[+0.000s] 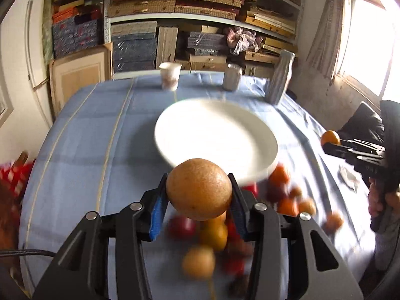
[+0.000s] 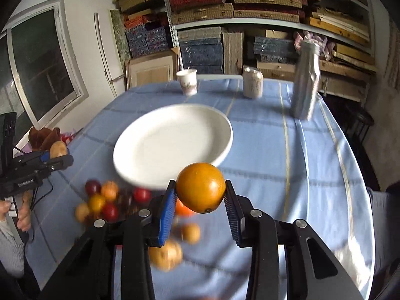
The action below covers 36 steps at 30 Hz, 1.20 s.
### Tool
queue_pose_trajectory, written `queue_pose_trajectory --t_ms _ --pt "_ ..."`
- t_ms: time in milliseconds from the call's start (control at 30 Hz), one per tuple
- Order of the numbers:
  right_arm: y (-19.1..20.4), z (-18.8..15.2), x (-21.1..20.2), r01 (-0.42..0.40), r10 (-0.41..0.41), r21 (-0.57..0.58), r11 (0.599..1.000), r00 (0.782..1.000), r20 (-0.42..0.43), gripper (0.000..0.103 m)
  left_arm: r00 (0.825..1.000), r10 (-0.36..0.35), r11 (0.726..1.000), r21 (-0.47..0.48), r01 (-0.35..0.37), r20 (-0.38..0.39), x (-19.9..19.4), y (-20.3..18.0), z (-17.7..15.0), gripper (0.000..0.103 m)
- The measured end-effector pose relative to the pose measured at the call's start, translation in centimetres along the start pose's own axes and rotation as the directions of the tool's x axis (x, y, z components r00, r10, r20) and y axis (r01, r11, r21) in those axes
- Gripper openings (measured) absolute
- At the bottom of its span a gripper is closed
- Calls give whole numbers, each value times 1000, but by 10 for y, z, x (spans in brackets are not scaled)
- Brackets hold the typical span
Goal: Organize fruits
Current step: 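Carry both held fruits onto the white plate and open both tools, then grasp a pale tan fruit with the left tool while the right grasps a speckled brown fruit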
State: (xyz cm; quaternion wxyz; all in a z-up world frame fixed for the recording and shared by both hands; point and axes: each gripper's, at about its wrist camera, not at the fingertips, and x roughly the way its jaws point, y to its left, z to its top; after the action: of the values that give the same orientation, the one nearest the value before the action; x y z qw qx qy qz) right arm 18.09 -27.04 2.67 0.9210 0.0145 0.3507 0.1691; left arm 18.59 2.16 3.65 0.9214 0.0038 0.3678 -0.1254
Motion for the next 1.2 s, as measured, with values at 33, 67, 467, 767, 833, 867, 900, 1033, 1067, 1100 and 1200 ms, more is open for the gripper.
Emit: queue_pose_trajectory --t_ms 33,67,467,767,833,867,900,1033,1067,1100,1200 --pt "3 14 18 1 -1 4 1000 1000 -5 38 1000 -1 1000 -4 1 -7 17 -2 14 44" --pt "4 21 30 -1 1 9 1000 1000 -11 38 1000 -1 1000 -19 1 -17 36 -3 25 44" --pt "25 28 130 15 -22 -47 999 988 -151 49 990 -8 997 -74 -3 -141 132 9 30 52" --pt "18 26 81 5 -6 -11 1000 1000 -30 70 999 13 995 -95 -18 -50 94 15 28 85" --pt "13 26 54 21 -21 10 1000 999 40 84 999 33 992 -119 -34 -15 78 21 26 90" --pt "11 26 44 39 -40 14 999 997 70 91 999 39 991 -131 -39 0 69 24 24 92" --pt "9 24 32 67 -68 15 998 992 104 94 999 45 989 -142 -42 14 59 27 21 94" --pt "2 -3 -5 122 -126 30 992 975 184 96 996 82 985 -157 -75 38 25 34 -8 95" --pt "-1 -11 -11 120 -126 42 992 974 189 96 996 86 983 -166 -79 38 19 35 -17 95" --pt "-4 -21 -17 115 -125 59 992 973 192 96 995 89 981 -177 -82 36 13 36 -29 95" --pt "-15 -53 -34 86 -110 123 989 972 206 96 995 98 977 -191 -90 36 -4 37 -71 95"
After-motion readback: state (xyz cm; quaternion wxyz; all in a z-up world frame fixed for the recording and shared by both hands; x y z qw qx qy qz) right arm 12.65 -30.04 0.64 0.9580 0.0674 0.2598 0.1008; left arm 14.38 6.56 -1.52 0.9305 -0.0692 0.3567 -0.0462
